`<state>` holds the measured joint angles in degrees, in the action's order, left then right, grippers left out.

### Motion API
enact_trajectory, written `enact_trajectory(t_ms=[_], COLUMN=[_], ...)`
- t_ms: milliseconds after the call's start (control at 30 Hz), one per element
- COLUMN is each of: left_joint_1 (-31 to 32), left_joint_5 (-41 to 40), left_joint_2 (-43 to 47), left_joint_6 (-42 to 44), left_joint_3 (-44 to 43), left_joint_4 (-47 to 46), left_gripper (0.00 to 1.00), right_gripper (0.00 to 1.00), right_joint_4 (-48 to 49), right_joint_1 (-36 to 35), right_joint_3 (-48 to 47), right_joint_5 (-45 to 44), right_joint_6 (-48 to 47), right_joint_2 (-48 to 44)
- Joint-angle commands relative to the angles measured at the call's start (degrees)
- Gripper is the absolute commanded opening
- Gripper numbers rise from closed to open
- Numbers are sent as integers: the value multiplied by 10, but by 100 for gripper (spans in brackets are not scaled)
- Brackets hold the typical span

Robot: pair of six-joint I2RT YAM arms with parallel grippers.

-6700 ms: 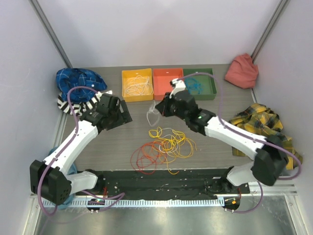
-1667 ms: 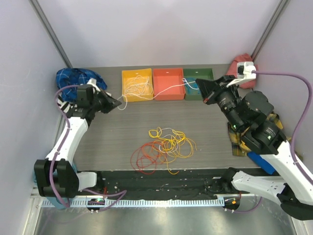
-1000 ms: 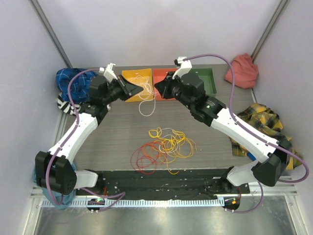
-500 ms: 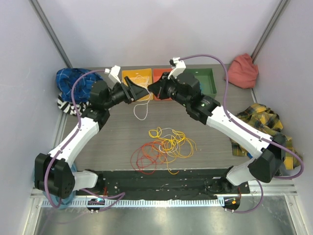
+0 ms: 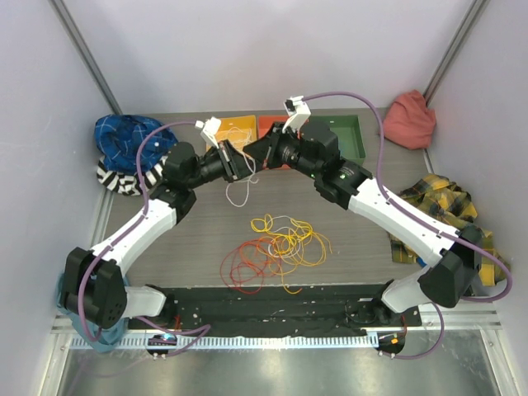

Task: Untangle the cables

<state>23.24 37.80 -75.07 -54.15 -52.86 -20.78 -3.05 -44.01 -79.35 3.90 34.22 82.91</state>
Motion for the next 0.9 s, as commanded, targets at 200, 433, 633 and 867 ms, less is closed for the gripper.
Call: enact_trajectory(t_ms=[200, 433, 633, 867], left_joint_1=[-1, -60, -72, -74], left_joint_5=[-104, -189, -304, -417], left_joint_2=[1, -92, -299, -561], left_joint_6=[87, 105, 176, 260], left_joint_3=[-52, -167, -402, -748], left_joint_4=[93, 198, 327, 520], left_gripper=[0, 0, 2, 13], right_gripper=[99, 100, 100, 98], right_joint_4=[-25, -85, -86, -106], right_joint_1=[2, 4, 4, 4], right_joint_3=[-10, 0, 114, 187], right_joint_5=[-96, -224, -252, -286], right_joint_6=[-39, -86, -92, -125], right_joint_2=[-67, -171, -275, -312])
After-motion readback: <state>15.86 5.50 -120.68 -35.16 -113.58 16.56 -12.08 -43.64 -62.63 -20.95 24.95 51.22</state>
